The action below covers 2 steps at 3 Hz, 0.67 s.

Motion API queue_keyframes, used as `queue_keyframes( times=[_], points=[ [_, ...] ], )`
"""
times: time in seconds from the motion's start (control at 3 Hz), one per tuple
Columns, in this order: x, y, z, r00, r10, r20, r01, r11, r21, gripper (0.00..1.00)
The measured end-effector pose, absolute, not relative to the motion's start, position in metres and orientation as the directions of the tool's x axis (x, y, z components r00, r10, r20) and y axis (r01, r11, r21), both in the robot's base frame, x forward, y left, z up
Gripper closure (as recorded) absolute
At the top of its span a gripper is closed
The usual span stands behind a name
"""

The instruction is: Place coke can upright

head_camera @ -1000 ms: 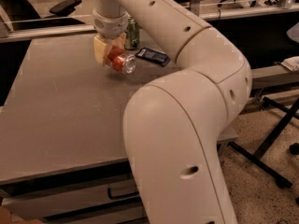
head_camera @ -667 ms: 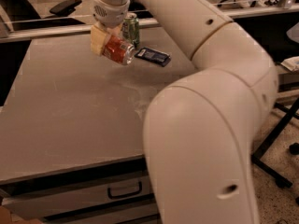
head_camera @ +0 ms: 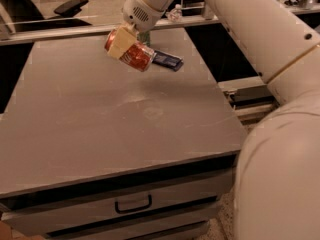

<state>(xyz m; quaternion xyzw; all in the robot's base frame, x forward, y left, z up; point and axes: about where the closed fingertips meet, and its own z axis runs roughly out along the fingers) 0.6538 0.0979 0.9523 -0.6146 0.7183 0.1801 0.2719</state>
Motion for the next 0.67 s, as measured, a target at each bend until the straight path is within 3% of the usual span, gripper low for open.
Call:
queue_keyframes(
  times=[0.67],
  points=[
    [0.634, 0.061, 0.95, 0.037, -0.472, -0.881, -0.995, 0.061, -0.074, 1.0]
  ],
)
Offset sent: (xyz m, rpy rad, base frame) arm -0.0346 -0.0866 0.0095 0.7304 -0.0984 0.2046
